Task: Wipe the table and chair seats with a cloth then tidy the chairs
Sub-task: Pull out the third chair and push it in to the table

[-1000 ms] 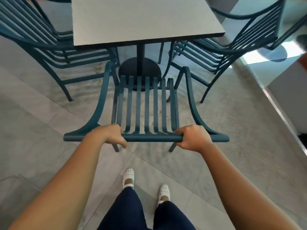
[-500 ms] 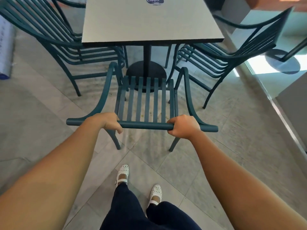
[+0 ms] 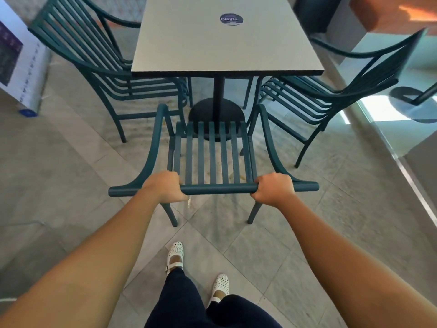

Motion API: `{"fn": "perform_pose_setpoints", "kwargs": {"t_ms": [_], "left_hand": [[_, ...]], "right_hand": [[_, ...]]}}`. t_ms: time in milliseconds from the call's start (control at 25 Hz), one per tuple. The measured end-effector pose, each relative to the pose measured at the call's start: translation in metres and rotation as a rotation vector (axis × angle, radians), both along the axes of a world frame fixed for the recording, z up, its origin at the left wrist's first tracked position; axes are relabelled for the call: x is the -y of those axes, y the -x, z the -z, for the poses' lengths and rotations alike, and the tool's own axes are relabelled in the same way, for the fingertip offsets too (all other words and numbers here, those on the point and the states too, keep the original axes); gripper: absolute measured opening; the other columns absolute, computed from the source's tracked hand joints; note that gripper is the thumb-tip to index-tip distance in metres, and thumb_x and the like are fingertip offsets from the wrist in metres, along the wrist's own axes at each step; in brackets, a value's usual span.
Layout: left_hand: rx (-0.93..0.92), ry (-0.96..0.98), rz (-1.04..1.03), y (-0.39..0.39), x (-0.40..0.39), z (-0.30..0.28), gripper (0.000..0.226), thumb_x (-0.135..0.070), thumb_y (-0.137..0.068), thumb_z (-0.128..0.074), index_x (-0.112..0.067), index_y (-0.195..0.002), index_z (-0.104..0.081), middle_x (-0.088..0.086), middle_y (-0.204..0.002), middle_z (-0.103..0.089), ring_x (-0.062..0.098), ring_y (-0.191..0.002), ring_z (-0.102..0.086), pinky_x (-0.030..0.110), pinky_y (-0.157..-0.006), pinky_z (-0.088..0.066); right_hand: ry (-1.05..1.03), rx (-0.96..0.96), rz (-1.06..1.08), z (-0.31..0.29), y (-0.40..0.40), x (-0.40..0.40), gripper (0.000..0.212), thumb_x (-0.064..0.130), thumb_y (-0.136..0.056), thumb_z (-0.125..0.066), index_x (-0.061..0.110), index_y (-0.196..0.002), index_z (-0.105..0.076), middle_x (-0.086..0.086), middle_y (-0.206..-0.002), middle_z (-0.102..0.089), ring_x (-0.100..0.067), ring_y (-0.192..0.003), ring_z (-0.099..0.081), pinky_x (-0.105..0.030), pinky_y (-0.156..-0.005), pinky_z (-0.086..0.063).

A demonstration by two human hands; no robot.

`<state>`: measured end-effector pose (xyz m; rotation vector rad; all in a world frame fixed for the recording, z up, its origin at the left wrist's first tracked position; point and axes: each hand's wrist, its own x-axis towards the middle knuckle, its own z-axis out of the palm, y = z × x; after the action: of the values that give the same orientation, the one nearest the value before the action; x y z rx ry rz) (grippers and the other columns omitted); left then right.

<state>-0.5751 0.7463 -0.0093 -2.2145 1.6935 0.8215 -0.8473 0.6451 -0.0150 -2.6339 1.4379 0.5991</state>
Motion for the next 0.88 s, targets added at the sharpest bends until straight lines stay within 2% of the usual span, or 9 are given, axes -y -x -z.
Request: {"fn": "perform_pose_setpoints", "kwargs": {"t_ms": [120,360,560,760,880], "left_hand": [[-0.024,0.035,-0.002,0.005,0.016,0.001,0.034,-0.049,-0.076,-0.063,-0.019,-0.088,-0.070,0.000,-0.072,-0.064,0.013,-0.065,-0.059,0.020,-0.052,-0.041],[0.016,0.058,-0.024,-0.004,0.053,-0.004,0.032,-0.049,-0.073,-0.063,-0.019,-0.080,-0.068,0.002,-0.069,-0.063,0.014,-0.062,-0.058,0.022,-0.049,-0.039],[0.001,0.082,-0.013,-0.006,0.081,-0.003,0.032,-0.048,-0.074,-0.063,-0.016,-0.078,-0.068,0.003,-0.068,-0.063,0.015,-0.061,-0.058,0.023,-0.048,-0.040],[0.016,0.072,0.001,-0.019,0.104,-0.006,0.032,-0.047,-0.074,-0.063,-0.018,-0.087,-0.070,0.001,-0.069,-0.064,0.015,-0.063,-0.058,0.023,-0.050,-0.041],[0.036,0.071,-0.025,-0.025,0.119,-0.008,0.033,-0.046,-0.074,-0.064,-0.019,-0.092,-0.071,0.001,-0.071,-0.063,0.015,-0.065,-0.058,0.026,-0.057,-0.049]], "right_hand": [[-0.014,-0.008,0.010,-0.005,0.006,0.021,0.037,0.059,-0.083,-0.045,0.029,-0.093,-0.065,0.007,-0.070,-0.059,-0.013,-0.068,-0.058,-0.027,-0.060,-0.049],[-0.034,0.032,-0.043,-0.009,-0.004,0.058,0.045,0.070,-0.081,-0.042,0.037,-0.103,-0.063,0.010,-0.072,-0.060,-0.011,-0.072,-0.059,-0.027,-0.063,-0.049],[-0.043,0.045,-0.050,-0.012,-0.007,0.088,0.057,0.082,-0.074,-0.040,0.039,-0.103,-0.062,0.012,-0.067,-0.056,-0.008,-0.068,-0.057,-0.024,-0.059,-0.047],[-0.044,0.065,-0.069,-0.012,-0.020,0.109,0.069,0.089,-0.067,-0.035,0.039,-0.108,-0.061,0.012,-0.066,-0.055,-0.008,-0.067,-0.054,-0.023,-0.054,-0.040],[-0.060,0.084,-0.062,-0.012,-0.027,0.126,0.075,0.090,-0.064,-0.035,0.038,-0.112,-0.061,0.010,-0.070,-0.058,-0.009,-0.069,-0.056,-0.024,-0.056,-0.041]]}}
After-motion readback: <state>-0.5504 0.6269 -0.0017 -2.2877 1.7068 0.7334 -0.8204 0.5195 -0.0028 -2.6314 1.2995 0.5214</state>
